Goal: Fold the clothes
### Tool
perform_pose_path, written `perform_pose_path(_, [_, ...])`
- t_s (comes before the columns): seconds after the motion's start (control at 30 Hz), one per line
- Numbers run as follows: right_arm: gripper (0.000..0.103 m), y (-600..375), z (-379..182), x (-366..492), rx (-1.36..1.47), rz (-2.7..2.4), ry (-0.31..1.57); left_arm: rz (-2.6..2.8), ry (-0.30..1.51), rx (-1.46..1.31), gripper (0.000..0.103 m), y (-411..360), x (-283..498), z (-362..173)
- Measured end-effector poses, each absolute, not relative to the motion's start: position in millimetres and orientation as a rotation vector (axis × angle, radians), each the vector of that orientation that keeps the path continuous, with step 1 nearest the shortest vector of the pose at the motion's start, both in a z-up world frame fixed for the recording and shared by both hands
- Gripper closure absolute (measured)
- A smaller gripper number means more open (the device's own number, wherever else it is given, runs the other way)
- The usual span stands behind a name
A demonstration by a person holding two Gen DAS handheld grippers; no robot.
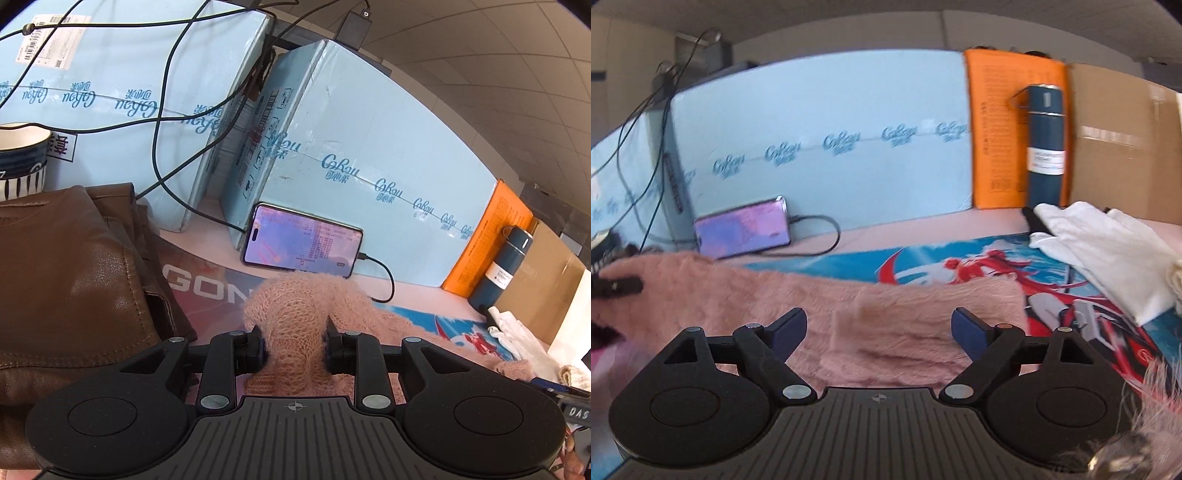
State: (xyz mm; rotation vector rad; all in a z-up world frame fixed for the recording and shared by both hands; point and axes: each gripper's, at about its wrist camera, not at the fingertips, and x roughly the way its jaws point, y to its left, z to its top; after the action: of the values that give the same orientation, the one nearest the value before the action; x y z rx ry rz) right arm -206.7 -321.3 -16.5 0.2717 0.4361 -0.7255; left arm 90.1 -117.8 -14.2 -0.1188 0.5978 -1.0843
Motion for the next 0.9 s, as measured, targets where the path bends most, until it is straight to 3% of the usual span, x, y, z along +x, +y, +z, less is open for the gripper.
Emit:
perform_pose_path(0.1, [0.017, -326, -28, -187, 0.224, -0.78, 0.54, -1.089, 0.61, -0.126, 0.077, -118, 92, -16])
perform_pose_path(0.13, [0.021, -331, -29, -188, 0.248, -0.797, 0.542, -1.09, 0.613, -0.128, 0.077, -118, 93, -16])
perform_pose_path(0.2, [0.044, -342, -27, -198, 0.3, -0.828, 0.49, -1.091, 0.613, -0.127, 0.077, -118, 92, -16])
perform_pose_path(0.23, [0.069, -348, -26, -202, 0.304, -0.862, 0.485, -1.091, 0.611, -0.124, 0.077, -118, 92, -16])
perform_pose_path(0.27, [0.082, -354, -26, -205, 0.308, -0.884, 0.473, -1.092, 0.609, -0.121, 0.078, -118, 91, -16])
perform_pose_path(0.37, [0.088, -371, -20, -215, 0.328, -0.948, 0.403, -1.089, 0.604, -0.121, 0.078, -118, 91, -17])
perform_pose_path(0.63, [0.089, -407, 16, -248, 0.414, -1.093, 0.057, -0.997, 0.521, -0.131, 0.078, -105, 96, -7])
perform_pose_path(0.77, [0.089, -428, 5, -270, 0.533, -1.145, -0.037, -0.997, 0.53, -0.104, 0.078, -107, 99, -8])
perform_pose_path(0.9, [0.088, -438, -10, -290, 0.64, -1.19, -0.107, -1.008, 0.502, -0.054, 0.069, -112, 88, -9])
